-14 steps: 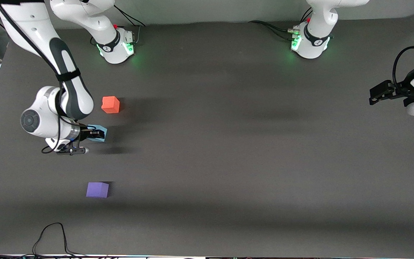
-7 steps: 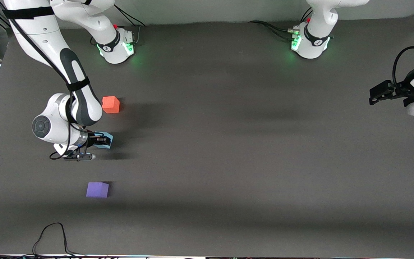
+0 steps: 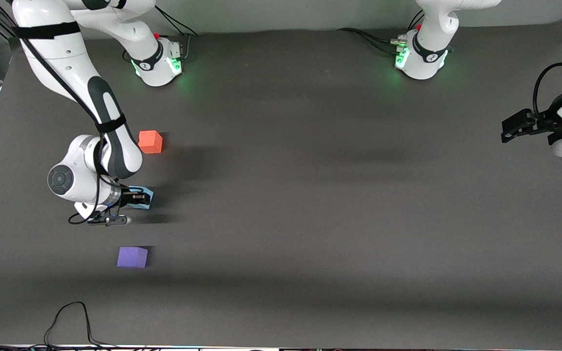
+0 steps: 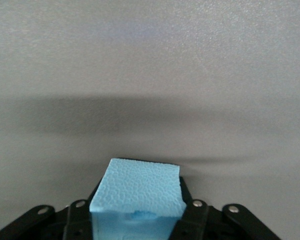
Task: Place blue block between orange and purple blocks
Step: 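Lower the blue cube between the orange and purple cubes, then open the right gripper to release the blue cube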
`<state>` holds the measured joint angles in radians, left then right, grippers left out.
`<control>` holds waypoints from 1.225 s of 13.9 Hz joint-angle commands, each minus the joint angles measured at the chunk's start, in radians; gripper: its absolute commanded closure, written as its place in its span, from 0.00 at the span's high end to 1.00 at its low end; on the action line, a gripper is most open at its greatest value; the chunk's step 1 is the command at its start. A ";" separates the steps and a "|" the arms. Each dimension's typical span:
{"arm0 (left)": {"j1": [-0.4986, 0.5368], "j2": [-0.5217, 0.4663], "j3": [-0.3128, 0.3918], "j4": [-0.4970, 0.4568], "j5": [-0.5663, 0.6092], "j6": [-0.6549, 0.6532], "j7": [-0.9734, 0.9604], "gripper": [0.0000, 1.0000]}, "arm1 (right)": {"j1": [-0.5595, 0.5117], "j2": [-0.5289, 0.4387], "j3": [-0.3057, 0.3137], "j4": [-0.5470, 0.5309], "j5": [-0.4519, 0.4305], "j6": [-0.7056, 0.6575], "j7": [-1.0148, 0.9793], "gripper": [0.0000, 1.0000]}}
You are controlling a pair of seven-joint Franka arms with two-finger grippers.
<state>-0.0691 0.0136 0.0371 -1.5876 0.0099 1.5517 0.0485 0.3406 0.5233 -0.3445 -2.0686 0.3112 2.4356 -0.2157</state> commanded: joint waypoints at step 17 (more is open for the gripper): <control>-0.012 0.000 0.009 0.017 0.004 0.002 -0.002 1.00 | 0.038 -0.304 -0.030 0.343 -0.070 -0.661 0.105 1.00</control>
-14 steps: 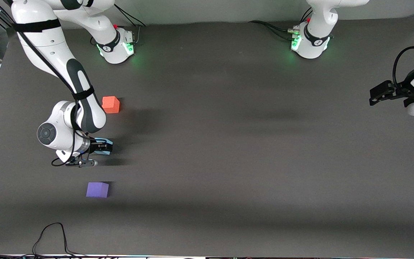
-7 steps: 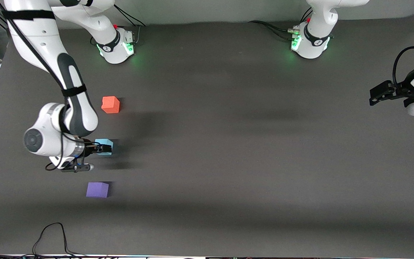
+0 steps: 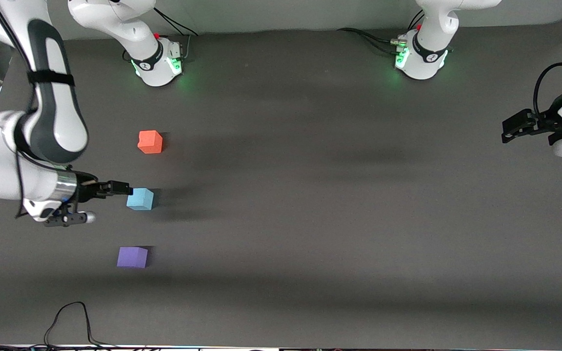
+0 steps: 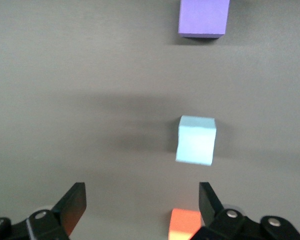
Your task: Place blue block between orange and purple blocks
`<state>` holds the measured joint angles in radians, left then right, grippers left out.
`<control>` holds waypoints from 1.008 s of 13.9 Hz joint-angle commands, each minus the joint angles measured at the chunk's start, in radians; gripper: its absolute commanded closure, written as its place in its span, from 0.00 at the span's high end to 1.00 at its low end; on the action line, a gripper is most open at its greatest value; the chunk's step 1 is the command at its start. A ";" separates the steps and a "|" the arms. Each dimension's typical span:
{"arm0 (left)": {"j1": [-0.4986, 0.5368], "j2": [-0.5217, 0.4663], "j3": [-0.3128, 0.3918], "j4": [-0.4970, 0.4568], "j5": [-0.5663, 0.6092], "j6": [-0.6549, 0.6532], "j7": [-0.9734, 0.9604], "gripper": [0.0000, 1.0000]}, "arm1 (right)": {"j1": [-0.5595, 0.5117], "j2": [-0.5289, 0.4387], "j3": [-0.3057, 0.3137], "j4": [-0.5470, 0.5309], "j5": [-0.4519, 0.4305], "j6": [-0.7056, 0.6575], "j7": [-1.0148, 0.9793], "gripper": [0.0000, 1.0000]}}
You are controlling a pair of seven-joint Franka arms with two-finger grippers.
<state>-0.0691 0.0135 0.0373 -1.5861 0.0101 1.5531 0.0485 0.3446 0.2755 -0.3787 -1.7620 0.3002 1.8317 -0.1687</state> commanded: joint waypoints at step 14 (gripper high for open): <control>-0.012 0.000 0.009 0.015 0.004 0.002 -0.004 1.00 | 0.169 -0.325 0.007 0.033 -0.211 -0.137 0.186 1.00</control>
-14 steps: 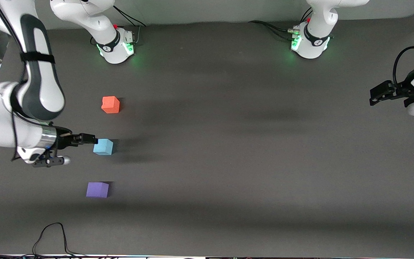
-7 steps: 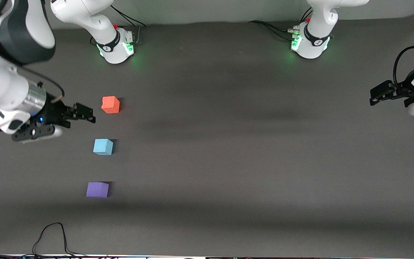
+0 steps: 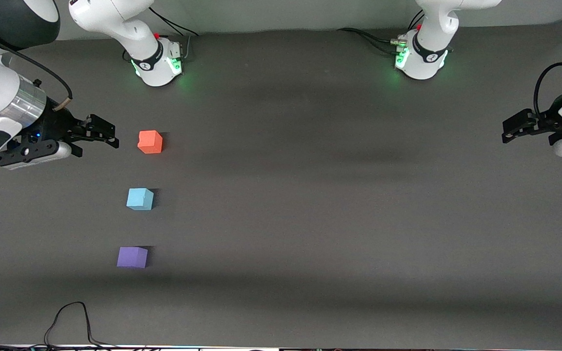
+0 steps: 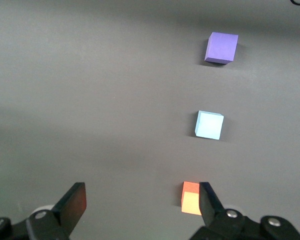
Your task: Place blue block between orange and purple blocks
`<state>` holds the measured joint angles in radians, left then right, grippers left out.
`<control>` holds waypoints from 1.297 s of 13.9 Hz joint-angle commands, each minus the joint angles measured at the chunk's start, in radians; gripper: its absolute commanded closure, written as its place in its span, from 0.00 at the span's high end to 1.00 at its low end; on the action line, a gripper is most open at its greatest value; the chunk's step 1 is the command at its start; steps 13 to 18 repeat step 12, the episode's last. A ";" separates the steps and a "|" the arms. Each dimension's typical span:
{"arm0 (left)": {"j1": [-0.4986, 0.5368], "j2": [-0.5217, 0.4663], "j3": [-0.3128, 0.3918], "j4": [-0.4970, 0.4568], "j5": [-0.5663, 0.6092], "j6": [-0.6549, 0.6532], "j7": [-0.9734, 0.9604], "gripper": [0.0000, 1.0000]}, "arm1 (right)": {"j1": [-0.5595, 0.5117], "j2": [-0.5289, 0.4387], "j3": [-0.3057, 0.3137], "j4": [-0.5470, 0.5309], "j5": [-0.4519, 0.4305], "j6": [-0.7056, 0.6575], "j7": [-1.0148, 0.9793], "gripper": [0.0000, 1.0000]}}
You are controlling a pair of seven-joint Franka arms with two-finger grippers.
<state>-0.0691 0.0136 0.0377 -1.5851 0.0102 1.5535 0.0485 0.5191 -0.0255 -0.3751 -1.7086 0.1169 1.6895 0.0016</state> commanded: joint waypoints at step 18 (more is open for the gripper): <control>-0.012 -0.001 0.008 0.014 0.004 0.002 -0.004 1.00 | -0.424 0.021 0.348 0.004 -0.094 0.050 0.061 1.00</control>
